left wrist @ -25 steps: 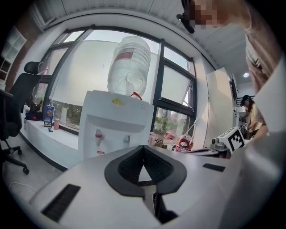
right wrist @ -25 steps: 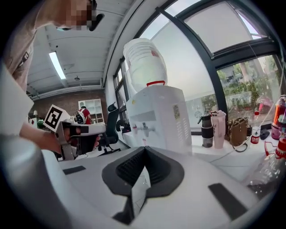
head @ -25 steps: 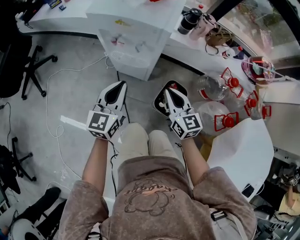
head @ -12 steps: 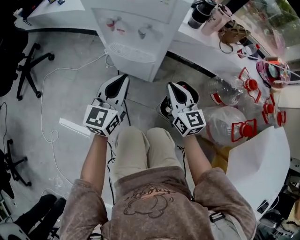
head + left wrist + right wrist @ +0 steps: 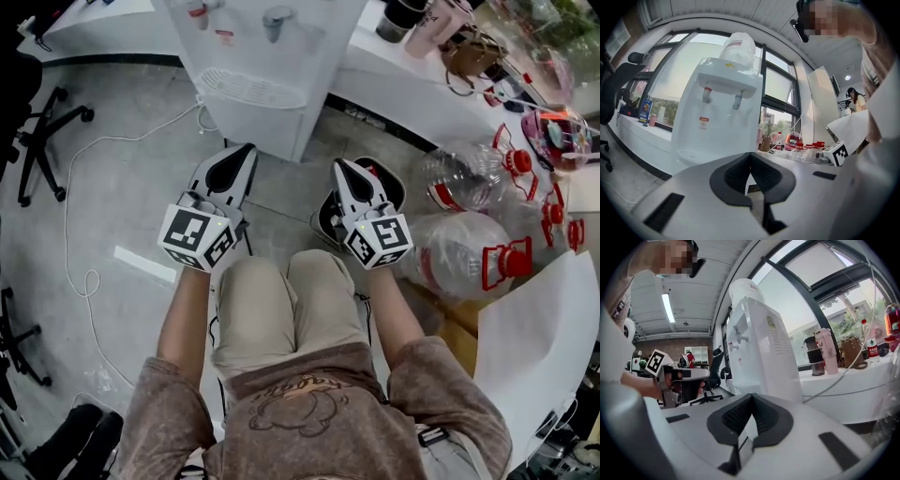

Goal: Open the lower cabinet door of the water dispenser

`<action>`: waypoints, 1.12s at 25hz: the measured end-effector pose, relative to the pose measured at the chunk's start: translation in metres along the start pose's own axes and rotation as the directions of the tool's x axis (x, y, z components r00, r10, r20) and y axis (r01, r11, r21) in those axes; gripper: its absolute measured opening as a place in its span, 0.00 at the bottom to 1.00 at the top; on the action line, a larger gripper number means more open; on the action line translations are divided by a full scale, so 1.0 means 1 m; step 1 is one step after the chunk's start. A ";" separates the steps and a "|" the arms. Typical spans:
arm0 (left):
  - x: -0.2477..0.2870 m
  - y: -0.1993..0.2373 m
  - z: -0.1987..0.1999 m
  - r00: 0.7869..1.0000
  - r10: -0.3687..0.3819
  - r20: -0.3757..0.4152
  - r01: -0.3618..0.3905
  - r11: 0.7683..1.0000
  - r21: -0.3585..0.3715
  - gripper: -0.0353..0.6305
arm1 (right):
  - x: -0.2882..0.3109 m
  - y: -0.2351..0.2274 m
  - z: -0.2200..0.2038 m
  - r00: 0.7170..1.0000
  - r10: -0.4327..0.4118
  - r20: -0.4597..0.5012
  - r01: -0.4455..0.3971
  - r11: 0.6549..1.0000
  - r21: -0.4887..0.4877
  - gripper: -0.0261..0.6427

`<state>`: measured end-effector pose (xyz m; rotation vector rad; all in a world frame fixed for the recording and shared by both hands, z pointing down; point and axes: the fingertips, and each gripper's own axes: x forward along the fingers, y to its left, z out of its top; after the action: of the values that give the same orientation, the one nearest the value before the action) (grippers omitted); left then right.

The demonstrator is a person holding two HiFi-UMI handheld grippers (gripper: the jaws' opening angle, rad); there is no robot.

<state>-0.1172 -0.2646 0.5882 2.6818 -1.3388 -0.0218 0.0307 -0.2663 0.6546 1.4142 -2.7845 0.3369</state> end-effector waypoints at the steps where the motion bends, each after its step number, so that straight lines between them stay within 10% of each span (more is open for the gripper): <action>1: 0.001 0.000 -0.004 1.000 0.002 0.003 -0.002 1.000 0.003 0.07 | 0.001 -0.001 -0.004 1.000 0.004 0.003 -0.004 1.000 -0.001 0.05; 15: 0.001 -0.012 -0.019 0.999 0.041 0.029 -0.041 0.999 0.019 0.07 | -0.001 -0.003 -0.026 0.999 0.040 0.008 -0.040 0.999 -0.014 0.03; 28: -0.006 -0.023 -0.019 0.999 0.039 0.023 -0.040 0.998 0.042 0.07 | 0.007 0.012 -0.032 0.993 0.115 -0.024 -0.115 0.993 -0.020 0.48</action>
<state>-0.1008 -0.2442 0.6035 2.6974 -1.4141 -0.0194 0.0135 -0.2588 0.6846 1.2408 -2.8486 0.3214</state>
